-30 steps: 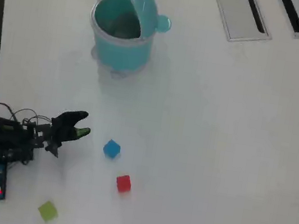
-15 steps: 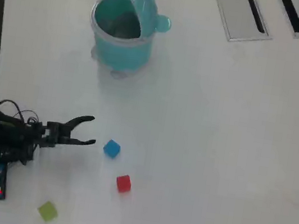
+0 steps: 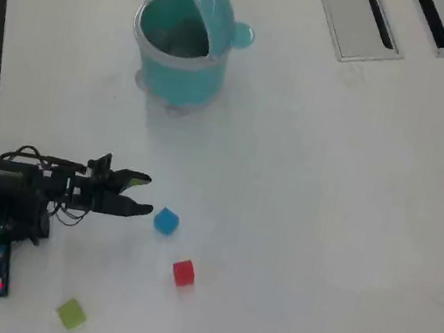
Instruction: Grasp RGB lego blocks and put them in the bin one by one.
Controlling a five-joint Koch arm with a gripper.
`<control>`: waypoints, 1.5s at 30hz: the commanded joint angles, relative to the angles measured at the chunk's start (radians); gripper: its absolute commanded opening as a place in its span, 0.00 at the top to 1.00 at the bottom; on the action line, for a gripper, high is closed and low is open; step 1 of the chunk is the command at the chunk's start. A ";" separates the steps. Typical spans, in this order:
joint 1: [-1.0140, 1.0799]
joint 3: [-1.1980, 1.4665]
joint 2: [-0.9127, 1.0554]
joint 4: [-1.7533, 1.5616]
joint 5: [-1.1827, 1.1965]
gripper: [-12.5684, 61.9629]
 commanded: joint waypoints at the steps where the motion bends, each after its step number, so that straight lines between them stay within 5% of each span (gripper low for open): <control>1: 0.014 -0.112 0.011 -0.009 -0.032 0.39; 11: 0.198 -0.123 -0.199 -0.095 -0.319 0.39; 26: 0.350 -0.448 -0.626 -0.040 -0.399 0.39; 45: 0.411 -0.548 -0.902 -0.023 -0.428 0.39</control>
